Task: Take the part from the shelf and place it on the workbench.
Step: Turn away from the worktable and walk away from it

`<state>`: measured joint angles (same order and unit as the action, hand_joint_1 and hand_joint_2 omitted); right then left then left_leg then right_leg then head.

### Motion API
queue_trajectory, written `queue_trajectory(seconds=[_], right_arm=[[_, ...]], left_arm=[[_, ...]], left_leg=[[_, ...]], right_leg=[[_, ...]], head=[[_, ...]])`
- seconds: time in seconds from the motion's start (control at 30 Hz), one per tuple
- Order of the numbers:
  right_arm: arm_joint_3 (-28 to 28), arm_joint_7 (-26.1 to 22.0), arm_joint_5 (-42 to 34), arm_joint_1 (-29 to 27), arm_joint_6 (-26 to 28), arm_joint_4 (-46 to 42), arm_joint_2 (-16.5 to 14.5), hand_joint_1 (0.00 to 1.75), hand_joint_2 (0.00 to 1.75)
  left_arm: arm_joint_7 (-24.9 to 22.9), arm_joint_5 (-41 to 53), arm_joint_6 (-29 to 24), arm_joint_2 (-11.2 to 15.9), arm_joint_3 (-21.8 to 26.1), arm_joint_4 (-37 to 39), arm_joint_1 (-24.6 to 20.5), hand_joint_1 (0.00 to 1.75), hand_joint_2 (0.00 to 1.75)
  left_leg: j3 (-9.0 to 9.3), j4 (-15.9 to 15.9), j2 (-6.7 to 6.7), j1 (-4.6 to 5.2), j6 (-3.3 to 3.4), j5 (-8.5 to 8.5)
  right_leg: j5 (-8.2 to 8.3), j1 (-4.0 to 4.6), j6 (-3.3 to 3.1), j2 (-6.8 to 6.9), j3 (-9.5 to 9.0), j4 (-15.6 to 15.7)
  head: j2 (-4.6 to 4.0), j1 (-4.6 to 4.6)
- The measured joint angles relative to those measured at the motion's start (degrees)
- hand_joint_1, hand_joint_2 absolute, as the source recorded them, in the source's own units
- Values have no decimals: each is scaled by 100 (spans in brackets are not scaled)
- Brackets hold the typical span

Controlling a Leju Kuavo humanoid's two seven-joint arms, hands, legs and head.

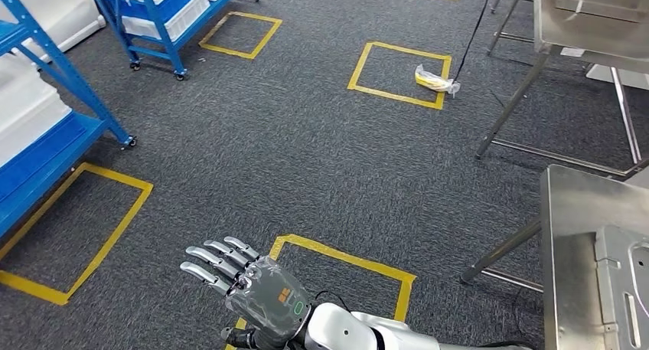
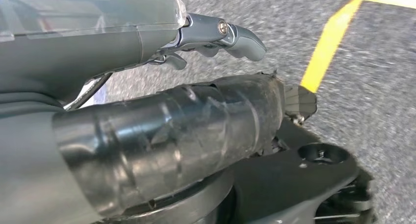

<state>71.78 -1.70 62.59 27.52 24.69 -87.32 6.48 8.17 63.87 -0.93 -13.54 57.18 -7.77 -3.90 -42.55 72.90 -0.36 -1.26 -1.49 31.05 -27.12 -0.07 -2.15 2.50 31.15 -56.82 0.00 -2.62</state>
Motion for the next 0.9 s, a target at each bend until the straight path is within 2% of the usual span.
queue_trajectory(seconds=[0.03,0.07,0.13,0.17,0.2,0.27,0.33,0.4,0.43,0.47,0.5,0.53,0.57,0.63,0.67,0.7,0.77,0.8,0.83,0.9], right_arm=[[0,0,-1,1,-1,-1,3,0,175],[0,0,-4,3,-3,-5,5,0,175],[-1,0,-13,12,-15,-23,11,0,175],[-2,0,-18,19,-21,-33,17,0,175],[-2,0,-23,26,-25,-40,25,0,175],[-2,0,-34,40,-26,-50,34,0,175],[-2,0,-44,47,-25,-62,43,0,175],[-2,0,-52,38,-24,-74,60,0,175],[-2,0,-54,31,-26,-78,69,0,175],[-2,1,-54,25,-30,-79,76,0,175],[-2,3,-53,23,-36,-83,82,0,175],[-2,8,-52,23,-44,-90,88,0,175],[-2,13,-51,24,-54,-98,92,0,175],[-2,22,-50,25,-79,-115,102,0,175],[-2,26,-49,24,-91,-125,110,0,175],[-2,31,-49,24,-100,-133,117,0,175],[-4,39,-49,29,-104,-149,122,0,175],[-5,41,-49,34,-104,-152,120,0,175],[-7,42,-49,38,-104,-155,117,0,175],[-8,42,-52,36,-104,-155,116,0,175]], left_arm=[[-8,-7,8,2,0,0,13,0,0],[-16,-15,16,6,0,-1,22,0,0],[-26,-30,31,14,1,-1,24,0,0],[-29,-34,36,17,1,-1,24,0,0],[-32,-37,42,20,2,-1,29,0,0],[-39,-40,49,27,5,-1,48,0,0],[-44,-42,54,30,8,-1,49,0,0],[-51,-44,57,29,9,-1,34,0,0],[-56,-45,57,29,10,-1,28,0,0],[-61,-46,57,29,12,-1,29,0,0],[-63,-46,54,29,14,-1,33,0,0],[-64,-46,49,29,16,-1,36,0,0],[-61,-46,44,29,17,-1,36,0,0],[-46,-46,33,27,18,-1,30,0,0],[-37,-46,28,26,19,-1,26,0,0],[-28,-46,24,25,19,-1,23,0,0],[-20,-46,19,26,21,-1,30,0,0],[-17,-46,19,26,21,-1,36,0,0],[-15,-46,20,27,22,-1,38,0,0],[-8,-45,21,28,24,-1,27,0,0]], left_leg=[[130,-198,37,-10,-15,-130],[355,-566,108,-17,-23,-307],[759,-1256,290,15,13,-517],[852,-1430,335,35,51,-546],[864,-1469,330,58,95,-529],[853,-1487,222,53,176,-559],[858,-1524,123,34,249,-595],[843,-1536,12,30,297,-621],[831,-1534,-50,36,308,-628],[822,-1529,-119,43,314,-632],[817,-1522,-193,48,317,-634],[815,-1512,-273,50,318,-635],[816,-1499,-356,50,315,-634],[793,-1469,-506,42,292,-635],[766,-1460,-569,31,265,-645],[738,-1461,-634,15,229,-659],[704,-1485,-756,-9,146,-691],[686,-1463,-712,-1,119,-673],[631,-1353,-584,11,101,-600],[359,-791,-215,33,78,-294]], right_leg=[[-15,-5,12,80,2,-17],[-36,-11,31,151,1,-41],[-86,2,88,268,3,-98],[-105,13,117,313,2,-120],[-113,28,145,353,1,-130],[-135,18,205,382,-13,-144],[-306,-19,266,146,60,-350],[-672,-43,294,-152,355,-992],[-838,-46,296,-207,548,-1382],[-915,-46,296,-226,697,-1669],[-873,-46,288,-236,757,-1761],[-719,-46,272,-251,709,-1629],[-491,-46,248,-299,568,-1304],[-156,-58,196,-606,244,-562],[-92,-57,181,-738,154,-339],[-94,-52,171,-821,120,-243],[-74,-52,147,-714,96,-181],[-55,-63,121,-632,65,-132],[-34,-75,91,-543,32,-80],[-22,-67,44,-347,-6,-21]], head=[[0,0],[0,0],[0,-3],[0,-5],[0,-7],[0,-8],[0,-9],[0,-10],[0,-10],[0,-10],[0,-9],[0,-9],[0,-9],[0,-9],[0,-9],[0,-10],[0,-12],[0,-11],[0,-4],[0,7]])
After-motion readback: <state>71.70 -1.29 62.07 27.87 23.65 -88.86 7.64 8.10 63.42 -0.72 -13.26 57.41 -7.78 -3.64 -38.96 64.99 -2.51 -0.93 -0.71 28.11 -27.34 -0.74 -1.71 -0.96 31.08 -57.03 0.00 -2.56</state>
